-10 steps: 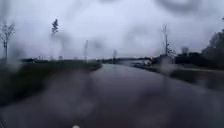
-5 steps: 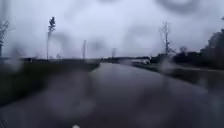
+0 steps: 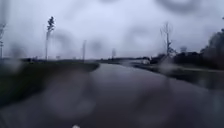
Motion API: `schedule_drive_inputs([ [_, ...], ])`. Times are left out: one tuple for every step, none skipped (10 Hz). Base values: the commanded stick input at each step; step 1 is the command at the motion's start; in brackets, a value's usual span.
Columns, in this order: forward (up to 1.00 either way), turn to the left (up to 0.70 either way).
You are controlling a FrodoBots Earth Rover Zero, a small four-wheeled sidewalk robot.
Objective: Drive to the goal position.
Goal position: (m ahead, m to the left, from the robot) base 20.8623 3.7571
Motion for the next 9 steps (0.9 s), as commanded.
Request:
schedule_drive_inputs([
  [0.70,0.00],
  [0.70,0.00],
  [0.70,0.00],
  [0.70,0.00],
  [0.70,0.00],
  [0.70,0.00],
  [0.70,0.00],
  [0.70,0.00],
  [0.70,0.00],
])
